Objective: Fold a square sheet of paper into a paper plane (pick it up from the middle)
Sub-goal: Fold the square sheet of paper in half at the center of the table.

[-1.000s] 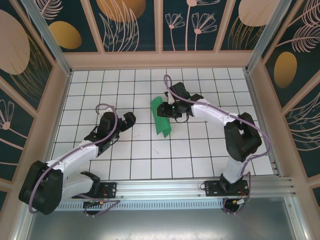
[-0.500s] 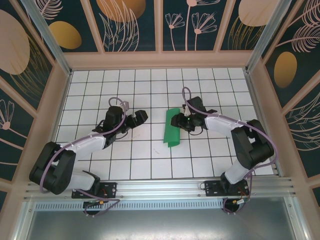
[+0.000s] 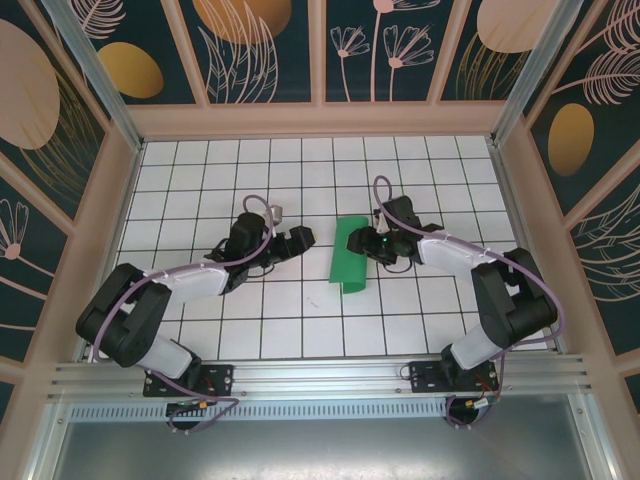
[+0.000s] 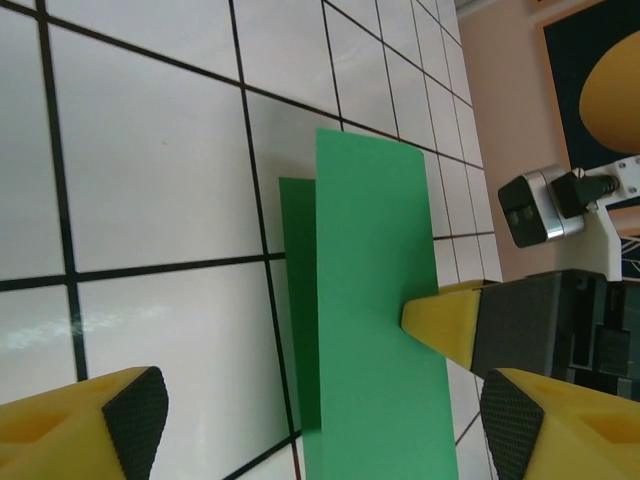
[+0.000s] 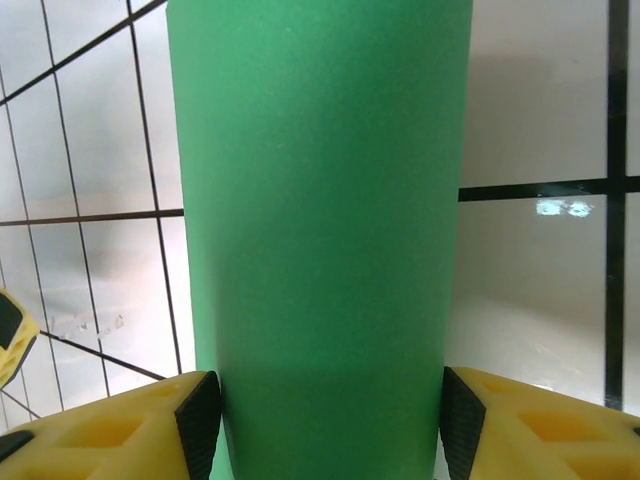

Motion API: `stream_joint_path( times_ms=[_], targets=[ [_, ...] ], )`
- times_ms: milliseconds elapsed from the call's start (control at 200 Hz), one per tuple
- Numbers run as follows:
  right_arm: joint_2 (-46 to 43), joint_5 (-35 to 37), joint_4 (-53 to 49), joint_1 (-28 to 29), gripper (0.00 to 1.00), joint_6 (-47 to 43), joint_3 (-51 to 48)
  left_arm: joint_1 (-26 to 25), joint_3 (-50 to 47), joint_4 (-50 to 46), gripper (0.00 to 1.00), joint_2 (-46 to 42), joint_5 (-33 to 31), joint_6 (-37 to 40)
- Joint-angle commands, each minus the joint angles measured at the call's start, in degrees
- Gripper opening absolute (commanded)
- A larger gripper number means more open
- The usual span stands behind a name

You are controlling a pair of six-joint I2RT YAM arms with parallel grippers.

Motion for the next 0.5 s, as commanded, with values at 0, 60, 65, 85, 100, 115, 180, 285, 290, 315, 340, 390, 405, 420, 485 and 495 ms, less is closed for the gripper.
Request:
stream_joint_path(
  times_ms=[0, 60, 65, 85, 100, 115, 180, 285, 290, 315, 340, 390, 405, 420, 485, 495],
  targets=[
    [-1.13, 3.14, -3.37, -0.60, 0.65, -1.94, -1.26, -0.68, 1.59, 4.10, 0.82, 1.63, 1.04, -1.92],
    [-1.29, 4.01, -4.00, -1.12, 0.66, -2.01, -1.54, -1.13, 2.24, 4.13, 0.81, 2.35, 1.39, -1.92],
    [-1.29, 3.95, -3.99, -1.21, 0.66, -2.06, -1.65, -1.15, 2.31, 4.13, 0.81, 2.41, 1.42, -1.94],
    [-1.26, 3.67, -3.93, -1.50, 0.66, -2.12, -1.78, -1.33, 2.54, 4.13, 0.81, 2.69, 1.58, -1.88],
    [-1.35, 3.49, -3.84, -1.67, 0.67, -2.13, -1.92, -1.40, 2.73, 4.13, 0.80, 2.91, 1.74, -1.90],
    [-1.36, 3.32, -3.75, -1.85, 0.67, -2.05, -2.07, -1.54, 2.91, 4.11, 0.81, 3.07, 1.85, -1.81],
    [-1.39, 3.89, -4.52, -2.43, 0.72, -2.01, -2.18, -1.96, 3.60, 4.09, 0.79, 3.90, 2.21, -1.83],
    [-1.75, 4.70, -6.24, -2.61, 0.74, -2.73, -1.98, -2.98, 4.68, 4.07, 0.75, 4.79, 2.66, -1.35],
    [-1.85, 4.82, -6.26, -2.66, 0.74, -2.69, -1.98, -3.09, 4.71, 4.06, 0.74, 4.82, 2.67, -1.35],
    [-2.06, 5.36, -6.55, -2.77, 0.74, -2.67, -2.11, -3.26, 5.00, 3.88, 0.73, 5.04, 2.68, -1.35],
    [-2.28, 6.06, -6.92, -2.80, 0.75, -2.50, -2.23, -3.53, 5.27, 3.83, 0.71, 5.41, 2.74, -1.50],
    [-2.61, 7.23, -7.63, -2.88, 0.75, -2.60, -2.25, -3.95, 5.70, 3.96, 0.67, 5.95, 3.02, -1.43],
    [-2.59, 7.64, -7.96, -2.85, 0.75, -2.72, -2.25, -4.10, 5.79, 3.96, 0.67, 6.05, 2.98, -1.43],
    [-2.59, 8.21, -8.33, -2.88, 0.75, -2.80, -2.20, -4.26, 5.92, 3.96, 0.66, 6.19, 2.90, -1.46],
    [-2.75, 10.59, -9.75, -2.88, 0.75, -3.12, -2.08, -4.80, 6.44, 3.67, 0.63, 6.66, 2.56, -1.62],
    [-2.77, 10.86, -9.93, -2.88, 0.75, -3.20, -2.07, -4.96, 6.46, 3.71, 0.62, 6.75, 2.58, -1.61]
  ],
)
